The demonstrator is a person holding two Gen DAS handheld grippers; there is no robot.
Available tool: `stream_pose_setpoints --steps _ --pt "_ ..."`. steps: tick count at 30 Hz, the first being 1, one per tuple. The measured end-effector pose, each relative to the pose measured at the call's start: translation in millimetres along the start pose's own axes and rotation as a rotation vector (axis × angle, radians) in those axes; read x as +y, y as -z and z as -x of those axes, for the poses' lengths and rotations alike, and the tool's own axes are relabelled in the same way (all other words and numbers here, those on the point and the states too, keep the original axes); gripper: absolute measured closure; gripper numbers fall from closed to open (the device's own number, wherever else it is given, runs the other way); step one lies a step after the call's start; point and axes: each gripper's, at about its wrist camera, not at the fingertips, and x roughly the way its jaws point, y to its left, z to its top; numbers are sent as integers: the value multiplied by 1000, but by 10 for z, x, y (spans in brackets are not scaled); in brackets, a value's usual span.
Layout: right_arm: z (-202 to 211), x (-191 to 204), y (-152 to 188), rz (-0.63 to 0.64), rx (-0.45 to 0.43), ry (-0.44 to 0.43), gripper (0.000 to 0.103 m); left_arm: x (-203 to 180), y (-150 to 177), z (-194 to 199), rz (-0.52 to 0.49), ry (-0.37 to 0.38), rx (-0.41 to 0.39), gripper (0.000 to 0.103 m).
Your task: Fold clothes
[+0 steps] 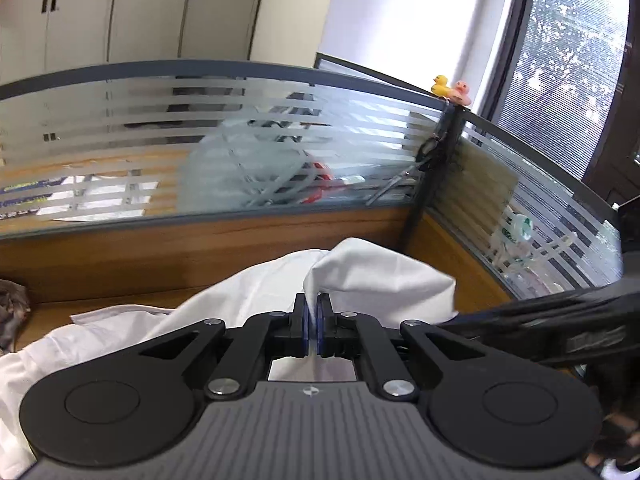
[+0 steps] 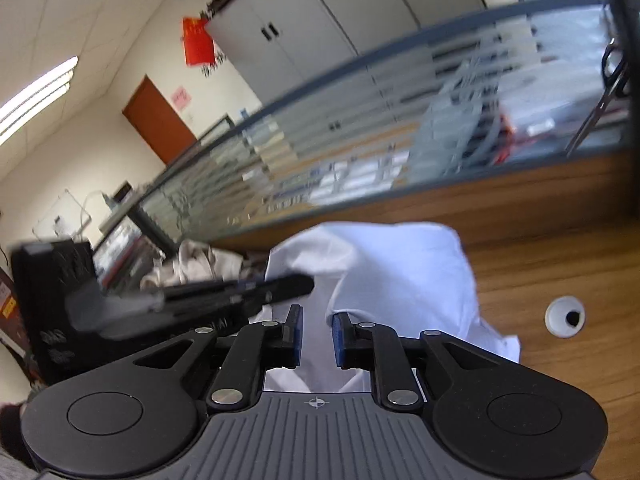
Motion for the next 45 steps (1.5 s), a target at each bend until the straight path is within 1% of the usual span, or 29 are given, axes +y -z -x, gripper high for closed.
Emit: stream_pose_setpoints --steps 3,4,5,7,9,10,12,13,14,15,18,19,21,22,24,26,27,30,32,34,36,39,41,42,43,45 --pt "-232 -119 20 -53 47 -9 84 -45 21 -14 -9 13 4 99" --pt "-282 -153 28 -66 50 -10 85 -58 28 -14 -12 15 2 99" --pt "-319 -182 37 -69 44 25 85 -67 33 -16 -15 15 0 100" --pt "-334 -286 54 -87 11 130 86 -69 38 -25 -14 17 -3 100" --pt "-328 -409 68 -114 -20 225 93 -69 35 -37 -13 28 -2 100" --pt "-314 -468 66 -121 -25 258 93 -71 34 -47 -14 33 2 100" --pt "-294 -522 56 -115 -16 283 93 -81 33 -72 -15 47 14 100" --pt "-287 -513 47 -106 -12 281 92 -89 32 -81 -16 58 20 100" --pt "-282 -488 34 -94 -9 273 88 -97 31 -91 -16 69 26 100" --pt "-293 -443 16 -72 -10 265 88 -104 30 -99 -16 83 33 100" --pt "-391 -321 2 10 -4 291 82 -117 42 -110 -10 113 50 100" --pt "-437 -304 22 39 17 304 81 -115 50 -113 -12 112 53 100" --pt "-624 -307 108 112 98 340 77 -105 69 -129 -13 109 62 100" --pt "-704 -315 169 135 139 337 76 -88 88 -150 -8 107 74 100" --pt "-760 -302 263 155 172 325 73 -47 137 -194 7 102 101 100" --pt "-787 -271 322 185 180 340 71 -15 178 -226 13 98 120 100" --pt "-798 -259 333 199 182 341 67 -4 192 -241 15 97 128 100" --pt "-862 -300 311 192 193 320 56 6 225 -298 15 93 147 100" --pt "-954 -327 304 204 203 313 51 7 249 -340 13 85 159 100" --pt "-1081 -342 302 226 214 312 48 24 271 -366 19 77 168 100" --pt "-1171 -305 311 269 205 317 45 49 293 -381 26 69 175 100" --pt "-1290 -338 333 290 207 271 42 128 319 -406 46 44 177 100" --pt "-1387 -421 324 259 241 228 45 202 323 -428 64 26 179 100" --pt "-1425 -455 320 246 259 208 50 246 314 -434 75 20 177 100" --pt "-1451 -472 322 238 274 194 58 290 305 -439 86 13 176 100" --pt "-1473 -485 335 226 295 173 77 376 281 -447 97 -8 173 100"
